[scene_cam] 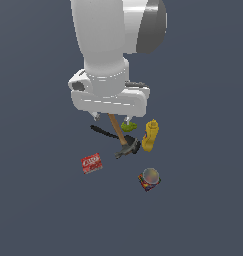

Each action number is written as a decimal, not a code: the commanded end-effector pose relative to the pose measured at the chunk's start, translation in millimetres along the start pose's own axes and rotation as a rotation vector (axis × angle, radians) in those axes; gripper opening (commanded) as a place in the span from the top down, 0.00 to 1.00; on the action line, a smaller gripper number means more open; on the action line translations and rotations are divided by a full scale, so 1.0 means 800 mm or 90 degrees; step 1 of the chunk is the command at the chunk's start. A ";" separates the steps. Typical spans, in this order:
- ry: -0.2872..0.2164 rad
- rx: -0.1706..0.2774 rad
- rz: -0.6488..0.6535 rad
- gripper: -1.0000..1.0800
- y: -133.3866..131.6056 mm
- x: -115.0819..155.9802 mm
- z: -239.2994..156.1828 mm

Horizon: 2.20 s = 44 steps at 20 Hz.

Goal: Pick up a designated object from a clutter of objects.

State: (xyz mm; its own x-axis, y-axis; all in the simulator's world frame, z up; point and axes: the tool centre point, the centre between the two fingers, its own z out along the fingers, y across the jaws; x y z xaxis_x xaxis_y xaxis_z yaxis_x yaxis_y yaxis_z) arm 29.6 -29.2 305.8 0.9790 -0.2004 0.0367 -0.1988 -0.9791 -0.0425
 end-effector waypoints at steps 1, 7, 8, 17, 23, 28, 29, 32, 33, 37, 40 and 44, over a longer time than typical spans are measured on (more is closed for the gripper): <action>-0.002 0.002 0.042 0.04 0.007 0.007 0.019; -0.008 0.003 0.169 0.04 0.031 0.026 0.078; -0.009 0.002 0.190 0.04 0.035 0.029 0.088; -0.014 -0.008 0.388 0.04 0.079 0.044 0.181; -0.013 -0.020 0.506 0.04 0.109 0.045 0.237; -0.011 -0.029 0.575 0.04 0.128 0.044 0.270; -0.010 -0.030 0.585 0.04 0.131 0.043 0.275; -0.009 -0.033 0.610 0.04 0.138 0.042 0.287; -0.009 -0.034 0.616 0.04 0.139 0.042 0.290; -0.008 -0.036 0.629 0.04 0.143 0.041 0.296; -0.009 -0.036 0.626 0.04 0.143 0.041 0.296; -0.009 -0.036 0.627 0.04 0.143 0.040 0.306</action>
State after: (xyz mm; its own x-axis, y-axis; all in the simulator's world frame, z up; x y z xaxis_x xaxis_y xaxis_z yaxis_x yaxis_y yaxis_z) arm 49.5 -139.3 61.7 0.3758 -0.9267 -0.0004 -0.9267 -0.3758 -0.0005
